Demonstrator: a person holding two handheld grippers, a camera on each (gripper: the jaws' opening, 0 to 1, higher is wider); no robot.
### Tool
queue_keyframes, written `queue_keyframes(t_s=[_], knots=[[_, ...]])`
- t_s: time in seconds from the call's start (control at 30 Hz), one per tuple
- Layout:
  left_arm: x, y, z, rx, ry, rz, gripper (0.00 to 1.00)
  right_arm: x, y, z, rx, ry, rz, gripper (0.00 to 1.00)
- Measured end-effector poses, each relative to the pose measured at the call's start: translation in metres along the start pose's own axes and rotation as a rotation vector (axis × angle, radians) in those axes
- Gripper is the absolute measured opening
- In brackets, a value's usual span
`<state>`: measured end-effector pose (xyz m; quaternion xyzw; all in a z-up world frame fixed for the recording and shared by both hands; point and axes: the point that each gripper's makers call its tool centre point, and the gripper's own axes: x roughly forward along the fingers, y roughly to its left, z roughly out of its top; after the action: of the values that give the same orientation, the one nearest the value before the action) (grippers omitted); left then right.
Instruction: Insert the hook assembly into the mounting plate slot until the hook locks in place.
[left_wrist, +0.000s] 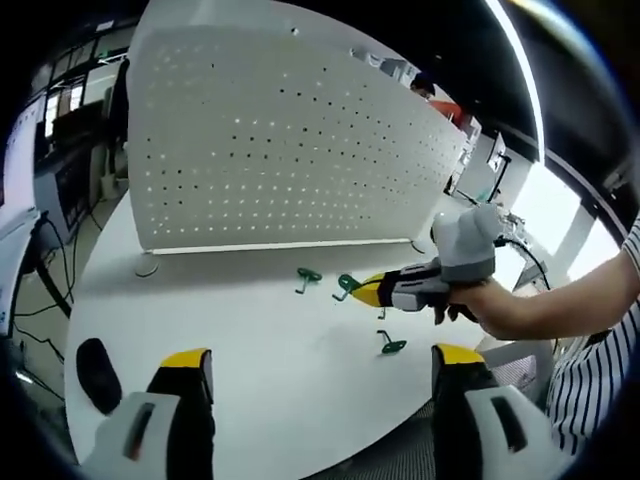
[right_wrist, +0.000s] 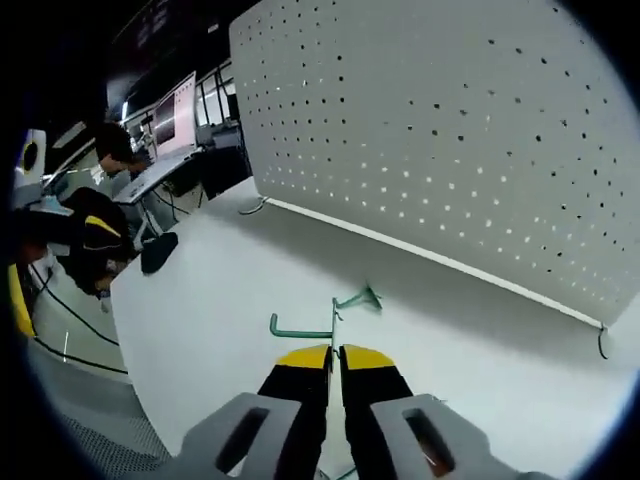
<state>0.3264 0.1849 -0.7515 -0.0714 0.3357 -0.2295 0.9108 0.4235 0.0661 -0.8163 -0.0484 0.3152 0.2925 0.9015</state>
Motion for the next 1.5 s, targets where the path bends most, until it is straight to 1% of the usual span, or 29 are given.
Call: queue_keyframes(t_s=[0.1, 0.2, 0.3, 0.37, 0.4, 0.47, 0.53, 0.63, 0.7, 0.77, 0.8, 0.87, 0.9, 0.97, 1.1, 1.2, 1.27, 1.3, 1.37, 1.4, 1.5], knots=[[0.003, -0.003, 0.008, 0.005, -0.014, -0.011, 0.92, -0.01, 0.005, 0.012, 0.021, -0.039, 0.006, 0.0], [0.006, -0.008, 0.016, 0.027, -0.033, -0.026, 0.91, -0.017, 0.009, 0.02, 0.029, -0.067, 0.011, 0.0], [0.009, -0.011, 0.021, 0.033, -0.037, -0.034, 0.9, -0.024, 0.011, 0.026, 0.047, -0.092, 0.02, 0.0], [0.01, -0.013, 0.026, 0.029, -0.044, -0.046, 0.89, -0.027, 0.018, 0.027, 0.121, -0.095, 0.06, 0.0], [0.011, -0.014, 0.028, 0.023, -0.05, -0.052, 0.88, -0.028, 0.019, 0.028, 0.131, -0.099, 0.066, 0.0], [0.012, -0.016, 0.033, -0.006, -0.062, -0.066, 0.87, -0.033, 0.024, 0.032, 0.126, -0.123, 0.079, 0.0], [0.013, -0.016, 0.034, -0.031, -0.057, -0.057, 0.86, -0.037, 0.029, 0.035, 0.127, -0.135, 0.098, 0.0], [0.015, -0.019, 0.036, -0.018, -0.051, -0.06, 0.83, -0.043, 0.044, 0.04, 0.161, -0.167, 0.172, 0.01], [0.016, -0.023, 0.038, -0.032, -0.051, -0.078, 0.82, -0.047, 0.048, 0.042, 0.155, -0.177, 0.181, 0.01], [0.017, -0.03, 0.043, -0.073, -0.069, -0.109, 0.8, -0.052, 0.053, 0.046, 0.153, -0.201, 0.198, 0.0], [0.017, -0.032, 0.045, -0.094, -0.074, -0.12, 0.78, -0.054, 0.055, 0.047, 0.15, -0.21, 0.202, 0.0], [0.017, -0.038, 0.053, -0.117, -0.111, -0.155, 0.74, -0.059, 0.06, 0.05, 0.144, -0.228, 0.218, 0.0], [0.017, -0.041, 0.054, -0.121, -0.111, -0.165, 0.72, -0.062, 0.064, 0.053, 0.157, -0.243, 0.234, 0.0], [0.018, -0.044, 0.056, -0.12, -0.112, -0.171, 0.7, -0.064, 0.067, 0.053, 0.138, -0.243, 0.24, 0.0], [0.018, -0.051, 0.062, -0.116, -0.124, -0.199, 0.6, -0.074, 0.072, 0.059, 0.124, -0.272, 0.252, 0.0], [0.018, -0.055, 0.064, -0.144, -0.131, -0.224, 0.55, -0.08, 0.071, 0.064, 0.139, -0.293, 0.253, 0.0], [0.018, -0.063, 0.068, -0.177, -0.151, -0.265, 0.54, -0.083, 0.071, 0.065, 0.146, -0.301, 0.249, 0.0], [0.018, -0.065, 0.068, -0.19, -0.15, -0.274, 0.53, -0.085, 0.071, 0.066, 0.146, -0.309, 0.247, 0.0], [0.018, -0.067, 0.07, -0.206, -0.161, -0.286, 0.47, -0.087, 0.072, 0.066, 0.154, -0.315, 0.247, 0.0], [0.017, -0.069, 0.071, -0.214, -0.164, -0.295, 0.43, -0.089, 0.072, 0.067, 0.158, -0.323, 0.246, 0.0], [0.018, -0.073, 0.07, -0.226, -0.151, -0.311, 0.35, -0.093, 0.071, 0.069, 0.179, -0.338, 0.24, 0.0]])
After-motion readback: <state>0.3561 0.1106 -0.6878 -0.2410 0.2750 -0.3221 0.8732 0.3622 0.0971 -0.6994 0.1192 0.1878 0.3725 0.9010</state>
